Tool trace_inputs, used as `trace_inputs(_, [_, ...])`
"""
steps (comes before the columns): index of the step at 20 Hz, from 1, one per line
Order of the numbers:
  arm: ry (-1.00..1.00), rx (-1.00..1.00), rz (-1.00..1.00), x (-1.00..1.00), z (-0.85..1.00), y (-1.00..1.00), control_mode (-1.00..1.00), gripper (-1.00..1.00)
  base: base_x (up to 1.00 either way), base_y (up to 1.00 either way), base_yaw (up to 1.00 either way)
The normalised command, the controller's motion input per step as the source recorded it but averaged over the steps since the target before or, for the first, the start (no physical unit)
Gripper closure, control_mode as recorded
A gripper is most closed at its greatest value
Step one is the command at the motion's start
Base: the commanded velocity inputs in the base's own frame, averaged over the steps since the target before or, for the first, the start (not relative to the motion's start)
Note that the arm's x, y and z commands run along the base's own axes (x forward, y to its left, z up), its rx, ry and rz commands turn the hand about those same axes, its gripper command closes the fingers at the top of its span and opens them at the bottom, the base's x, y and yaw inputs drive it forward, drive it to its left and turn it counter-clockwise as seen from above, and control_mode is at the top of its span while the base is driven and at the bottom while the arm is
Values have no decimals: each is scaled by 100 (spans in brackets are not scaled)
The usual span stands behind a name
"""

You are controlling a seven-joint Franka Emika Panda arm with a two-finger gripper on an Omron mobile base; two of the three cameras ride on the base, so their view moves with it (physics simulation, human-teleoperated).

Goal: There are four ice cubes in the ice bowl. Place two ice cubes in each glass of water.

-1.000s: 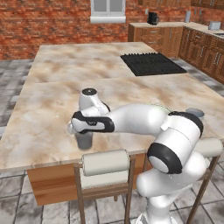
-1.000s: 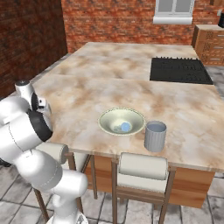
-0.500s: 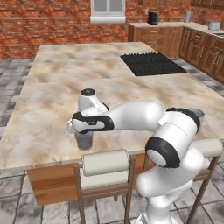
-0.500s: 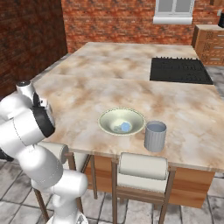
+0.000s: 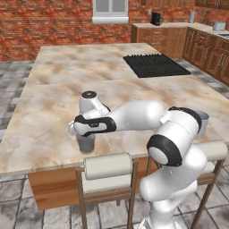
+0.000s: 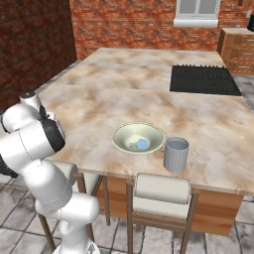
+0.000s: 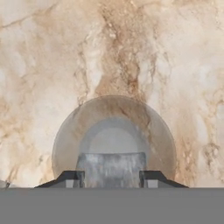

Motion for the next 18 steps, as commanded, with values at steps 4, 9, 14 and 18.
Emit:
trace_inputs(4, [0,0,-4,12,-10,0,-100,-100,0,0,0])
trace_inputs(9, [0,0,-4,19,-1,0,-100,-100,0,0,0])
trace_inputs(14, [0,0,-6,2,0,0,-100,-100,0,0,0])
trace_inputs(18, [0,1,-6,-1,6,0,-100,-100,0,0,0])
